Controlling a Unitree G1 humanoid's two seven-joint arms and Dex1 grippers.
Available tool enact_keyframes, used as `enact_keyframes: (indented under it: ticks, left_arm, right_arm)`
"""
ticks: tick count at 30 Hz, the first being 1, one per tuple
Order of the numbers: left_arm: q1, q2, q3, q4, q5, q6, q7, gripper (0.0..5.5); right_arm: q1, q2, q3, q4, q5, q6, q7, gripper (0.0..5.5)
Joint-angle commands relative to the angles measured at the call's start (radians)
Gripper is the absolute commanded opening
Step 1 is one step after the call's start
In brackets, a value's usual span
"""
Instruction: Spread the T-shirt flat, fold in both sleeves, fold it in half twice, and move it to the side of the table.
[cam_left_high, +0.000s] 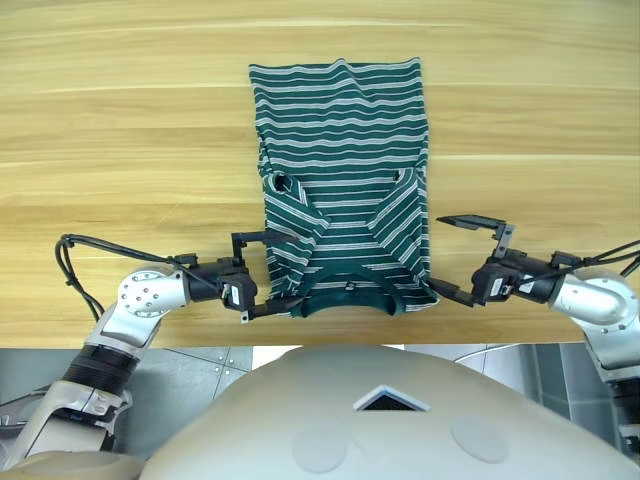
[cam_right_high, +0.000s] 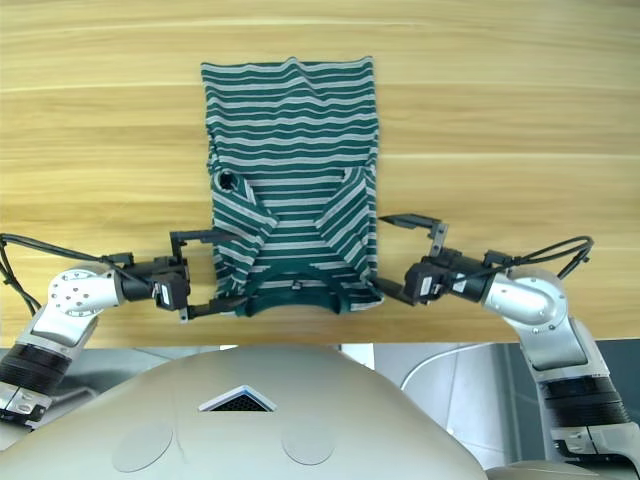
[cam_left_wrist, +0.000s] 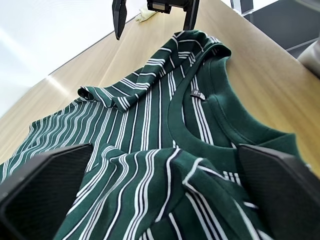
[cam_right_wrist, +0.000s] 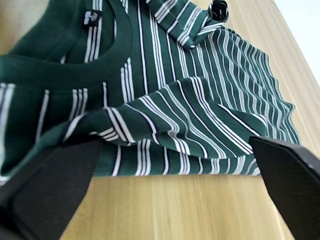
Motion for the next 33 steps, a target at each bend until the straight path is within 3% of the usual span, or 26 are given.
enact_keyframes:
  ticks: [1,17,23,33]
  left_arm:
    - [0.000,0.004,0.002,-0.007,0.002,0.004,0.001,5.40]
    - [-0.010,0.003,0.001,-0.010,0.010,0.013,0.000,5.40]
    - [-0.009,0.025,0.019,-0.037,-0.038,0.006,-0.013,5.40]
    - [0.018,0.136,0.157,-0.095,-0.218,-0.003,-0.063,5.40]
  right_arm:
    - [0.005,-0.016,-0.001,-0.028,0.007,-0.008,0.008,5.36]
    - [0.019,-0.049,0.045,0.042,-0.097,-0.006,0.017,5.36]
    - [0.052,-0.085,0.015,-0.033,0.048,-0.039,0.047,5.36]
    - [0.064,-0.104,-0.103,-0.012,0.221,-0.108,0.070,5.36]
